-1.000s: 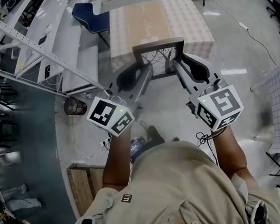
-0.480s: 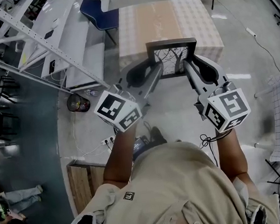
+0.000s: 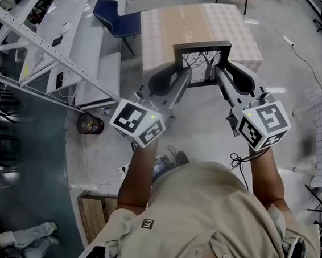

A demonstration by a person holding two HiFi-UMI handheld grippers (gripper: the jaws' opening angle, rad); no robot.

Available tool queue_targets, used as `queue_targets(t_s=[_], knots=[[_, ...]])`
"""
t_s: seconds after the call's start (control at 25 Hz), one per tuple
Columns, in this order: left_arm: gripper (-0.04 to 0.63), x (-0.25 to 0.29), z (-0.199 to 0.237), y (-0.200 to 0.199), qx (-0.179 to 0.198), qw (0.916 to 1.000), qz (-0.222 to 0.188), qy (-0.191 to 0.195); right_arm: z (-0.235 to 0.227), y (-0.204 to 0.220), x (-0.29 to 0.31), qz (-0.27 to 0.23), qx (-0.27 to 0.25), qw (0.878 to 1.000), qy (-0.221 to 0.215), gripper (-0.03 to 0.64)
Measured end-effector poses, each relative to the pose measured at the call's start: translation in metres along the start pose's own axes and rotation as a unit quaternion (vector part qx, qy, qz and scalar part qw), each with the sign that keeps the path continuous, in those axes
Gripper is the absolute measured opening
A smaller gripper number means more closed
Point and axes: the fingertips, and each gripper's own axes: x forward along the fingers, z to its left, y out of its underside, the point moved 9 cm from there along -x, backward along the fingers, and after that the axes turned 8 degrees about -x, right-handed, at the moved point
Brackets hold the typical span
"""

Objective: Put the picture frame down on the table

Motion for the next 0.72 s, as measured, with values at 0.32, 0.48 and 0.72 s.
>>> queue_targets(t_s=[0.32,0.48,0.72], knots=[[0.103,-0.005,0.027,-0.004,-0.009,0.9998,-0.007,0.019,0.011,-0.003,0.022,0.007,-0.011,1.0,0.016,0.087],[0.101,-0.001,0.039,-0.004,-0.016,0.9996,-0.007,0.022,0.008,-0.003,0.033,0.012,-0.012,1.0,0.02,0.087],[0.101,0.012,0.058,-0.003,-0.02,0.9997,-0.002,0.017,-0.005,0.004,0.052,0.016,-0.007,1.0,0.015,0.087]])
